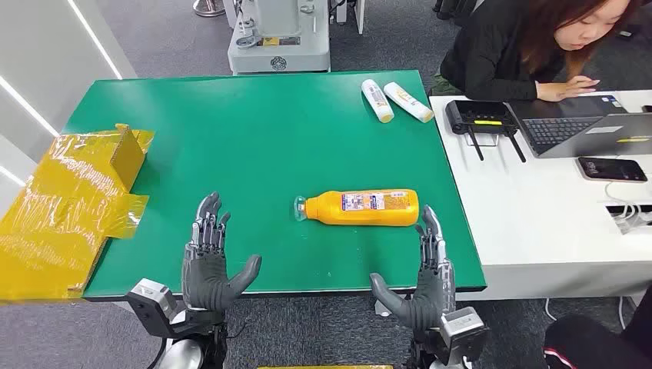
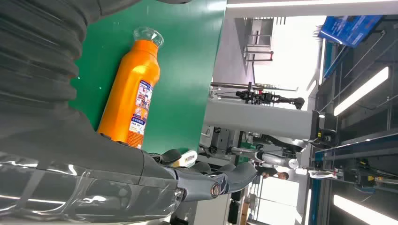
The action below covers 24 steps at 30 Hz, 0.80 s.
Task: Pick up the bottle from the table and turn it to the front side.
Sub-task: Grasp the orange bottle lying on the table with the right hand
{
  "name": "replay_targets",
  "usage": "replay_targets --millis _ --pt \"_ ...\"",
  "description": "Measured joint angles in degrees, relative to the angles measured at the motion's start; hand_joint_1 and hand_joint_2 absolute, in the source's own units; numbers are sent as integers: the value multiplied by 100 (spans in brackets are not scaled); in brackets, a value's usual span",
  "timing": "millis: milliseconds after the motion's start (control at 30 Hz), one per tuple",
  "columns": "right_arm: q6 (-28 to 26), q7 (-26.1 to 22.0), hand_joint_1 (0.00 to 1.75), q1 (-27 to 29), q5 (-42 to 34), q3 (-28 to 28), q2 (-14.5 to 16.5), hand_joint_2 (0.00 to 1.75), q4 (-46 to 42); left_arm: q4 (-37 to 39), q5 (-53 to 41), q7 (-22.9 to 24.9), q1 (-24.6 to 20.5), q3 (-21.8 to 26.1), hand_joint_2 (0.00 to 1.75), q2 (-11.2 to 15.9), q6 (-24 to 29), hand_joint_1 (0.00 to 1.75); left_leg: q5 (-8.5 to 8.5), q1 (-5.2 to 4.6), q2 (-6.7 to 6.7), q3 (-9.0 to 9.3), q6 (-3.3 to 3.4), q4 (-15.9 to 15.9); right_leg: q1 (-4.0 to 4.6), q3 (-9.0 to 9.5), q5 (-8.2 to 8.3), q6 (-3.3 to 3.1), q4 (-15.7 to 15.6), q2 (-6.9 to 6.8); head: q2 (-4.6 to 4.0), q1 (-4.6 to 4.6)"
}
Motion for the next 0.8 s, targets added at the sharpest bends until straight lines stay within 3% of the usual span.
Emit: replay_targets --millis 800 --pt "-93 43 0 -37 224 -2 -1 175 28 36 7 0 -37 -1 175 -5 -39 0 0 0 0 0 0 0 0 0 0 0 0 0 1 0"
